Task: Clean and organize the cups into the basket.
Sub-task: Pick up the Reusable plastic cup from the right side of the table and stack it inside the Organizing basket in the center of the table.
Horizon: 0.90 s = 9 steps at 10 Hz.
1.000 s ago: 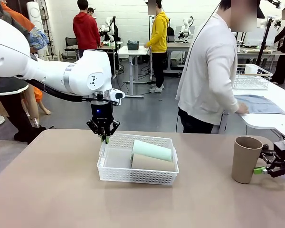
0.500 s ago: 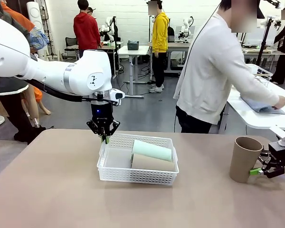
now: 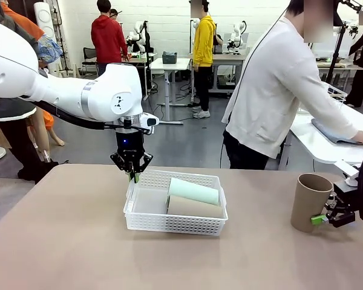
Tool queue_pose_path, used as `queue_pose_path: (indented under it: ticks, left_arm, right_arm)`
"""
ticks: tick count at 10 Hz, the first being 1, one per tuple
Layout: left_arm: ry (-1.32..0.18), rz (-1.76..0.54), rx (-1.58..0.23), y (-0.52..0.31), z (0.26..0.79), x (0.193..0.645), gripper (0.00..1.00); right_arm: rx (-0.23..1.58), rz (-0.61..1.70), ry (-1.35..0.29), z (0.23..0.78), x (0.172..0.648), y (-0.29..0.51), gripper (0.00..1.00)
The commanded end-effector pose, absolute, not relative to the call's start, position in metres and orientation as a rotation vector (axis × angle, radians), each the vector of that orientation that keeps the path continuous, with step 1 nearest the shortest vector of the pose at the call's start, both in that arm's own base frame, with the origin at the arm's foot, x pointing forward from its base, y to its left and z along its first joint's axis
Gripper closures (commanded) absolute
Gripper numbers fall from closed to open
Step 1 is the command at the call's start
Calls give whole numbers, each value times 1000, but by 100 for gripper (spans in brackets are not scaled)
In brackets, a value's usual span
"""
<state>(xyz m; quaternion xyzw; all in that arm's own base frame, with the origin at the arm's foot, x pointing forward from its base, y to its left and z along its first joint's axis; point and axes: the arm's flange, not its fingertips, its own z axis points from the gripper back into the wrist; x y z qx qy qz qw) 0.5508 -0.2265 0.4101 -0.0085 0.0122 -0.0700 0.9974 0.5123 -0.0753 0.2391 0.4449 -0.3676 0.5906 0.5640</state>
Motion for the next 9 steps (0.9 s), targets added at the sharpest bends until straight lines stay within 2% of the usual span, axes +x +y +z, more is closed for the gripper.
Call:
queue_pose_path:
  ticks: [1,2,3,4,5,7,8,9]
  left_arm:
    - [21,-138,-18,-226,412,550,100]
    - [21,-138,-18,-226,412,550,100]
    - [21,-138,-18,-226,412,550,100]
    - [21,-138,-18,-226,412,550,100]
    - [21,-138,-18,-226,412,550,100]
    - [21,-138,-18,-226,412,550,100]
    - [21,-138,-18,-226,412,550,100]
    - [21,-138,-18,-226,412,550,100]
  right_arm:
    - [1046,1406,-833,238,511,-71,0]
    - [1057,1426,-832,237,511,-73,8]
    - [1062,1424,-827,236,511,-74,59]
    - [1066,1422,-834,236,510,-75,67]
    - [1065,1422,-842,237,510,-76,100]
    - [1073,1419,-855,240,506,-81,100]
    - [1065,1395,-880,249,500,-84,78]
    - [1098,1305,-884,274,492,-88,39]
